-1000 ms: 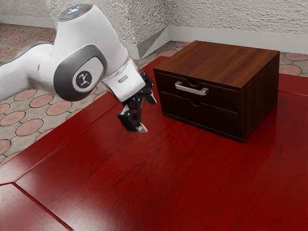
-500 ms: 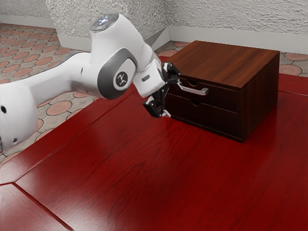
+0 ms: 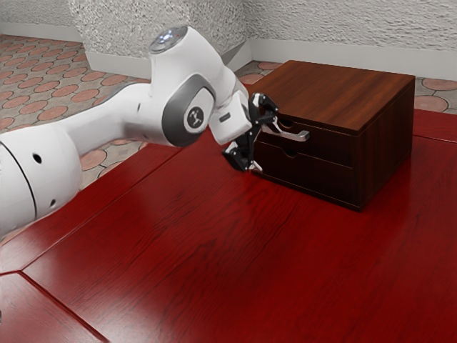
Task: Pull the drawer handle with one arm to open the drawer
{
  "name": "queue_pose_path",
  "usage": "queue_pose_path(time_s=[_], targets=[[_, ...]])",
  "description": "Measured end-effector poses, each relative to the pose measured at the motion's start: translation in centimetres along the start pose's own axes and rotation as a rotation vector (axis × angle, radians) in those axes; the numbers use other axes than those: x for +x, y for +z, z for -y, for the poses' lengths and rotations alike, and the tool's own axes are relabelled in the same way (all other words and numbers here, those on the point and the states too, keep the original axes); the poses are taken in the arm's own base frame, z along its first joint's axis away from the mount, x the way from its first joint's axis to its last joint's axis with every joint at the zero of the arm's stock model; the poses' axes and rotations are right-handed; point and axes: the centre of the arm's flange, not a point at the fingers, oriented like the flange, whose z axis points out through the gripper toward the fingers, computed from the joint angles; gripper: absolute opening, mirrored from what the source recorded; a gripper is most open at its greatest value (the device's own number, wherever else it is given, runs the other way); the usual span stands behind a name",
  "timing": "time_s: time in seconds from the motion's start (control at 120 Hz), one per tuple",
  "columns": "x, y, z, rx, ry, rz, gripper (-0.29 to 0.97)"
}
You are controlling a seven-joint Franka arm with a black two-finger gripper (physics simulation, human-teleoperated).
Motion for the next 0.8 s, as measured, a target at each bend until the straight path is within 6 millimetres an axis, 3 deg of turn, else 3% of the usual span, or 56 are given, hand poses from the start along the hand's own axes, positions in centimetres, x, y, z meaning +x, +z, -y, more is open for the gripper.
queue_pose_path(time_s=[0.208,0.508,0.8], targets=[[-1.2,1.5,1.4,0.011,0.001,-0.004,0.68],[-2.2,1.9,1.4,0.006,0.003,-0.007,0.68],[-2.3,3.5,1.6,-0.004,0.006,-0.017,0.68]])
